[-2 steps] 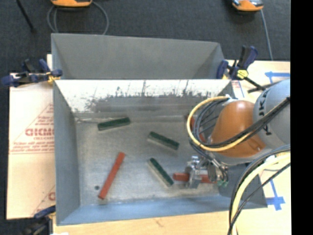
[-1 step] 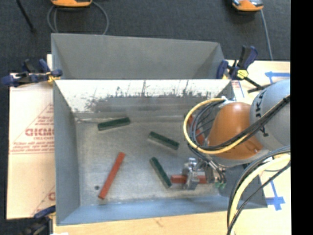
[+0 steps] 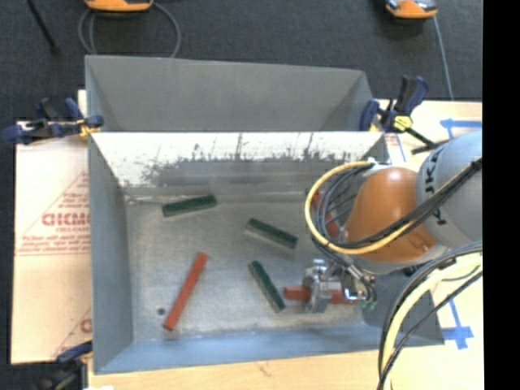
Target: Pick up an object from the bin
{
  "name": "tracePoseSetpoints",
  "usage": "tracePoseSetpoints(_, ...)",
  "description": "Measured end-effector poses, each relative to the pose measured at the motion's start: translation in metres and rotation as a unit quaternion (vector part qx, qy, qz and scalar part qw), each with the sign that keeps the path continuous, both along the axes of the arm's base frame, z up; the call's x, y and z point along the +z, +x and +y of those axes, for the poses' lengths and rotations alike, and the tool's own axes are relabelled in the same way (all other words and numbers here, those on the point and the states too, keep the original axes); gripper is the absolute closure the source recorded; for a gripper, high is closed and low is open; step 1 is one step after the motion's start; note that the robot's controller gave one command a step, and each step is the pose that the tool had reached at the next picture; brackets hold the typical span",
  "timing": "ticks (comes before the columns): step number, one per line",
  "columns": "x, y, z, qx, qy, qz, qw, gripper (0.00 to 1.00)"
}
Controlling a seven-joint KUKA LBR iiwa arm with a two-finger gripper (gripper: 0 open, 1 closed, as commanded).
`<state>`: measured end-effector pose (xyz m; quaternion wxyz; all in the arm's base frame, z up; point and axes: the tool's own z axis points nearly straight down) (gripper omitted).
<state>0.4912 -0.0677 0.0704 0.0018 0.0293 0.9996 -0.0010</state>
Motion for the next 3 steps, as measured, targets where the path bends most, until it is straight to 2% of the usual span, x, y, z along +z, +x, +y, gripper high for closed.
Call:
tracePoseSetpoints(1, 0.0, 0.009, 0.014, 0.008, 0.0, -0.0004, 1.0, 1.0)
tracePoseSetpoints(2, 0.0, -0.006, 0.028, 0.025, 0.0, 0.0012, 0.9997, 1.0)
tracePoseSetpoints(3, 0.0, -0.005, 0.028, 0.025, 0.0, -0.0005, 0.9997, 0.0)
